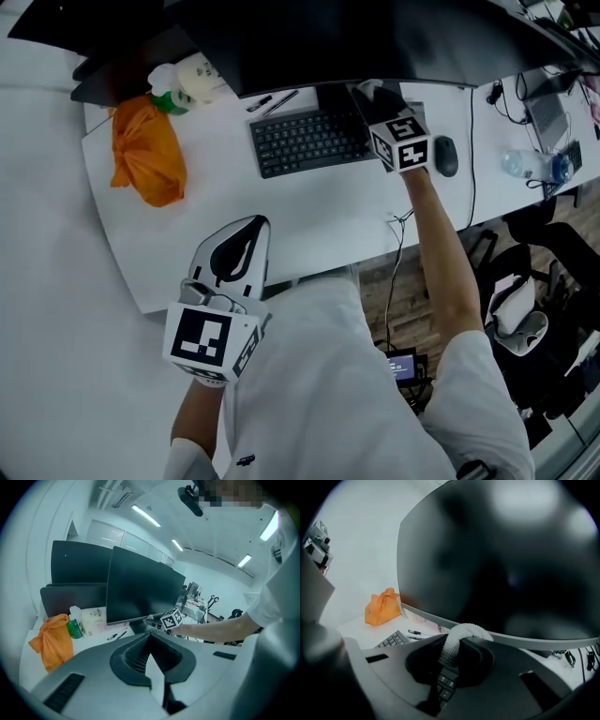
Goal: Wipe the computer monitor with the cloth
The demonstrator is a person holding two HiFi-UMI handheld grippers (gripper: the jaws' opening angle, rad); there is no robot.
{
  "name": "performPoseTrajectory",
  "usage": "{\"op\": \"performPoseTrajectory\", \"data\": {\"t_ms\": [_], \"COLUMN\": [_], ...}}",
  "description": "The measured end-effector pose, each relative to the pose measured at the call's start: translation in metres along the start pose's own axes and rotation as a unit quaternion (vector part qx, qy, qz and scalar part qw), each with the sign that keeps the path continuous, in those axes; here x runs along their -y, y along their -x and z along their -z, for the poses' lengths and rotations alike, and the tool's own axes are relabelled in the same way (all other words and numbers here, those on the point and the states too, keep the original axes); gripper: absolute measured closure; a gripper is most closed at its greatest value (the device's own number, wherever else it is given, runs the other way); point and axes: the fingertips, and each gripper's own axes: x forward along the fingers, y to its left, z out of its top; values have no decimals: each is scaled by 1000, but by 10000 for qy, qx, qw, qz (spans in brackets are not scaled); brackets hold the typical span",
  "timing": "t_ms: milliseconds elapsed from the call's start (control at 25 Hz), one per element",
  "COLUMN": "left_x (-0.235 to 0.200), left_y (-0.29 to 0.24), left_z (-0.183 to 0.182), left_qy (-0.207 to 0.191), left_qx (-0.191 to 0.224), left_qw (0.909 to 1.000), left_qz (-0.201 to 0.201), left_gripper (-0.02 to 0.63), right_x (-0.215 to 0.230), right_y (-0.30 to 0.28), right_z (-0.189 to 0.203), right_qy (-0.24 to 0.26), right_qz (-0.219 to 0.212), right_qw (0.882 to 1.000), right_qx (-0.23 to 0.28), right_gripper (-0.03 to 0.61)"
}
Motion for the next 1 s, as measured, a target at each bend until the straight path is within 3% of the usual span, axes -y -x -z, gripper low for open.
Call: {"op": "performPoseTrajectory", "data": {"t_ms": [1000], "left_x": [-41], "left_y": [76], "left_z": [40], "left_qy": [580], "left_qx": [339], "left_qw": [9951], "left_qz": [-723], "left_gripper": [594], "right_x": [-156], "right_y": [-79], "right_z": [-54], "right_qy": [-662], "right_qz": [-668], "right_qw": [9948], "right_qx": [379], "right_gripper": [551]}}
